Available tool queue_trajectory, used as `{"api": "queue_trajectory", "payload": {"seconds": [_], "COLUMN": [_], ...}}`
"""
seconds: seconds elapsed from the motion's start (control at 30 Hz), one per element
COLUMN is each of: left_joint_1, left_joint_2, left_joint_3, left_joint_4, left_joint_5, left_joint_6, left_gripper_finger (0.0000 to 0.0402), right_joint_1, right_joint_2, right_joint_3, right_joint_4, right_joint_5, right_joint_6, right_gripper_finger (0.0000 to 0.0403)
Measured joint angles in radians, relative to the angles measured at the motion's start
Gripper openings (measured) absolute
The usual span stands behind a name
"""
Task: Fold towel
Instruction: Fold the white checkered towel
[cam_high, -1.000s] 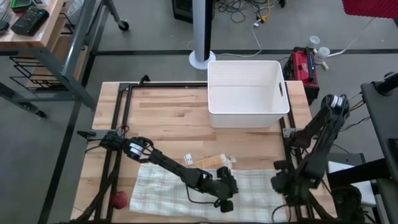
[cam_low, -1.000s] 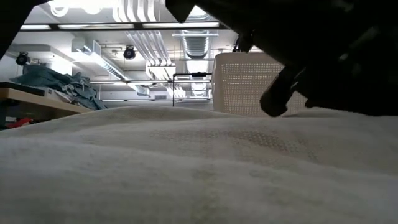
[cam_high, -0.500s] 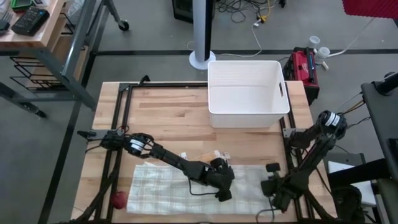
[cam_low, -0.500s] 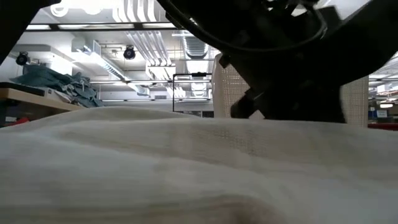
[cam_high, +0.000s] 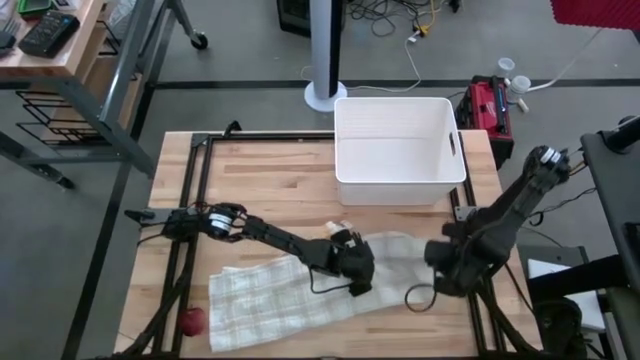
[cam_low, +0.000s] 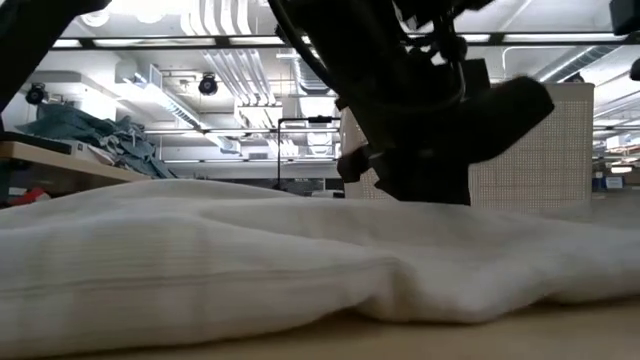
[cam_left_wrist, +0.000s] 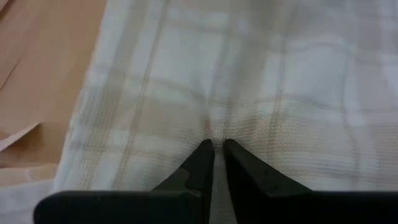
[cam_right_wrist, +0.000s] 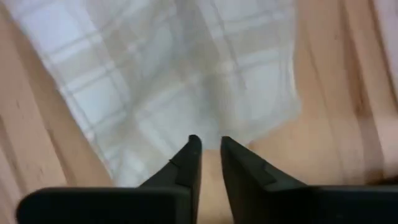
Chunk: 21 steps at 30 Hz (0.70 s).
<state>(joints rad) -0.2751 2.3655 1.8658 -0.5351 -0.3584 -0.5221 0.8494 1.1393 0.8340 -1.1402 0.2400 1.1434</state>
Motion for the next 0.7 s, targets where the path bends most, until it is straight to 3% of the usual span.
{"api": "queue_trajectory", "payload": {"seconds": [0.2, 0.4, 0.6, 0.7], "left_joint_1": [-0.023, -0.046, -0.05, -0.051], "left_joint_2": [-0.021, -0.028, -0.032, -0.032], "left_joint_3": [0.0, -0.052, -0.075, -0.076], "left_joint_4": [-0.047, -0.033, -0.009, 0.016], "left_joint_5": [-0.003, -0.02, -0.017, -0.014], "left_joint_6": [-0.049, -0.101, -0.116, -0.102], "left_gripper_finger": [0.0036, 0.0036, 0.0036, 0.0036], "right_joint_1": [0.0, -0.01, -0.107, -0.148], "right_joint_2": [-0.086, -0.045, 0.01, 0.013], "right_joint_3": [-0.053, -0.146, -0.211, -0.246], "right_joint_4": [-0.028, 0.084, 0.095, 0.194], "right_joint_5": [-0.002, -0.012, -0.004, -0.019], "right_joint_6": [0.14, 0.208, 0.216, 0.189], "right_gripper_finger": [0.012, 0.0192, 0.0251, 0.027]}}
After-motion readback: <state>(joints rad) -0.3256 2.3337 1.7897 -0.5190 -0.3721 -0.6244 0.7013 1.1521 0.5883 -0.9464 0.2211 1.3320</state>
